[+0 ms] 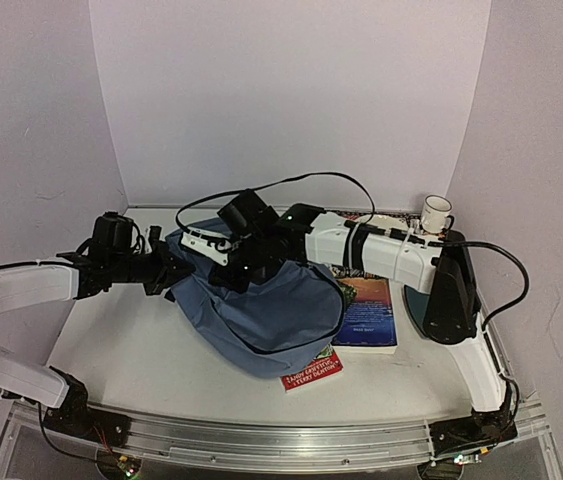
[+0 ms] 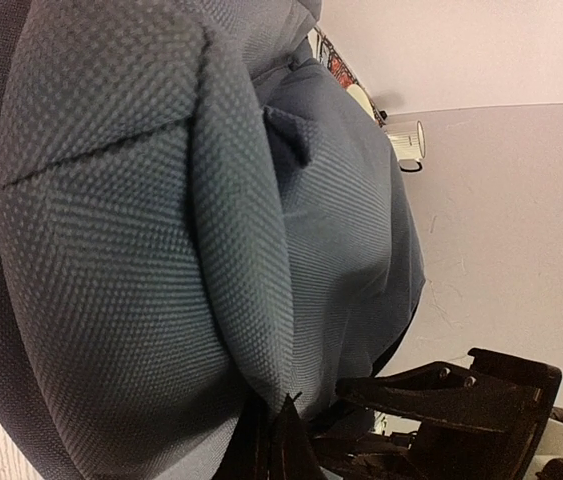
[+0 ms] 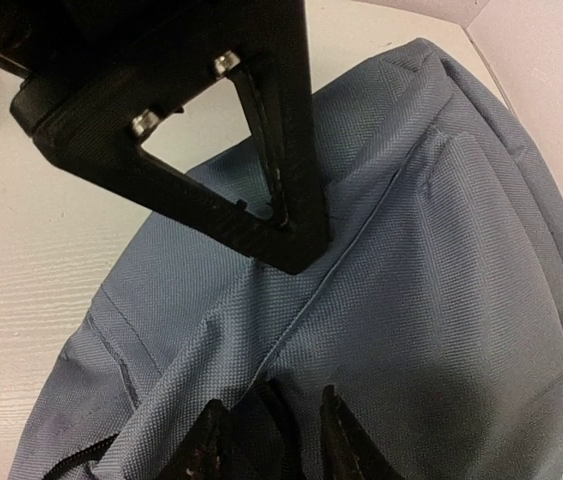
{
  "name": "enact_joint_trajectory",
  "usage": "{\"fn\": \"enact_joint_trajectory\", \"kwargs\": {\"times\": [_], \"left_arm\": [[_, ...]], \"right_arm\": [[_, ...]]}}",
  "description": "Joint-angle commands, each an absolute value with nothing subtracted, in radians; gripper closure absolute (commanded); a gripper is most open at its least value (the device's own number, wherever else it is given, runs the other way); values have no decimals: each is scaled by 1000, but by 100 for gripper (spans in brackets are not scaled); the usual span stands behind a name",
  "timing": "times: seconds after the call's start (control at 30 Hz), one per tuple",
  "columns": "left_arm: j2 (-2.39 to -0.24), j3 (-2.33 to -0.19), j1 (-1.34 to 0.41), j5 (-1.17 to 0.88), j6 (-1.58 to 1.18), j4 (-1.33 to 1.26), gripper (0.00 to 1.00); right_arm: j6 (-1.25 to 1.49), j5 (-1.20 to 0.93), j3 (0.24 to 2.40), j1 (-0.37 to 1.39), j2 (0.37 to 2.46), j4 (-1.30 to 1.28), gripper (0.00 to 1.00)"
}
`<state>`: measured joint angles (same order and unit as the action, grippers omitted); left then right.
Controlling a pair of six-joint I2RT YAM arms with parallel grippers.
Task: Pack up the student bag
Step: Pick up the lower front pocket of the student bag, then zip the lower front pocket of the student bag.
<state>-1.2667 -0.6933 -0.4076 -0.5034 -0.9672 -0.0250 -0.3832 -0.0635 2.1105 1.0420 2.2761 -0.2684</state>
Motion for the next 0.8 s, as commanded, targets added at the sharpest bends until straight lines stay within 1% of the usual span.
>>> {"fn": "enact_joint_trajectory", "kwargs": {"times": [0.0,0.03,0.07,0.1,0.13,0.17,0.3,0.43,0.5,0.57,0.77], "left_arm": [[-1236,-757,-419,-539,-935,-61,100],[-1234,-758,-419,-538,-932,-59,100],[-1230,-760,-419,-533,-928,-53,100],[-1229,-762,-420,-531,-923,-49,100],[-1228,-763,-419,-529,-920,-44,100],[-1229,-765,-419,-519,-912,-31,100],[-1227,-761,-419,-485,-890,24,100],[-1218,-737,-419,-378,-865,102,100],[-1218,-719,-419,-337,-872,125,100],[-1218,-701,-419,-316,-884,131,100],[-1197,-656,-407,-221,-919,171,100]], "right_arm": [[-395,-18,2156,1046,2305,-307,76],[-394,-14,2157,1047,2305,-307,78],[-390,-3,2158,1047,2304,-307,88],[-387,11,2157,1046,2302,-307,94],[-384,25,2157,1046,2299,-307,98],[-374,46,2154,1047,2293,-307,100],[-340,104,2149,1045,2262,-307,100],[-269,224,2129,1027,2216,-305,100],[-202,247,2105,1003,2188,-301,100],[-143,257,2068,977,2160,-284,100],[36,319,1846,899,2043,-156,100]]}}
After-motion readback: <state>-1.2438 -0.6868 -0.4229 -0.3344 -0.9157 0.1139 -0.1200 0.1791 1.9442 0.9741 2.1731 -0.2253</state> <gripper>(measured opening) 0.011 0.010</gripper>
